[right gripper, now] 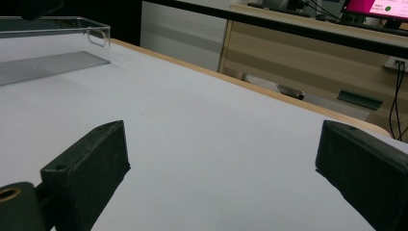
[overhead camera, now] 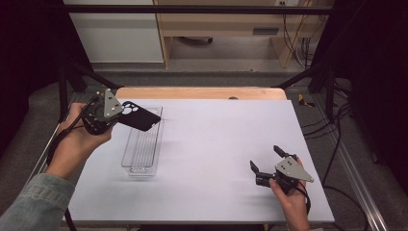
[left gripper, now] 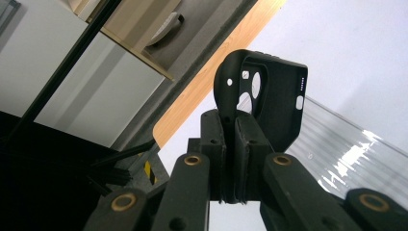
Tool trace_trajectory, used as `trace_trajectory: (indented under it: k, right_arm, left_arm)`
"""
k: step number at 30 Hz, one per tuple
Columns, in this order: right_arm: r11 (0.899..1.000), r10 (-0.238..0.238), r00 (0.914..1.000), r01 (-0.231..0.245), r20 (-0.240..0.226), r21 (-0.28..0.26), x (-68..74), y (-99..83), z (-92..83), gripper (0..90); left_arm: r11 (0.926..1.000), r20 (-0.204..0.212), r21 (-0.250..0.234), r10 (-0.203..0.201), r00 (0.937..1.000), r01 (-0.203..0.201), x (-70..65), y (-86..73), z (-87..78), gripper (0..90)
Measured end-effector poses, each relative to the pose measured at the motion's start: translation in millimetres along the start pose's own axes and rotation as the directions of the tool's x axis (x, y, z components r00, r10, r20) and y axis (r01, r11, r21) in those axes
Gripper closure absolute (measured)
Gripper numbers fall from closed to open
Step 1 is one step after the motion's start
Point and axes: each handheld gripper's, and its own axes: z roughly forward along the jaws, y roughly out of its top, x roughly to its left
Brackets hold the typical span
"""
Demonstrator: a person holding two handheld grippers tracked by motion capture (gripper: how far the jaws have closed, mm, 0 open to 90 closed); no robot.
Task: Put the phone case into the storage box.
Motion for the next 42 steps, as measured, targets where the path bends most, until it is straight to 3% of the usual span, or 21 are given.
trace_trajectory:
  k: [25, 42]
  right_arm:
    - [0.999, -0.012, 0.9998, 0.012, -0.018, -0.031, 1.6, 0.7, -5.2, 4.8]
    - [0.999, -0.023, 0.9996, 0.023, -0.019, -0.034, 1.4, 0.1, -6.4, 4.5]
  left_arm:
    - [0.9924, 0.002, 0.05, 0.112, 0.9937, -0.112, -9.1, 6.8, 6.9, 83.7]
    - [0.9766, -0.023, 0.109, 0.189, 0.9818, -0.185, -6.6, 10.7, 26.7, 83.6]
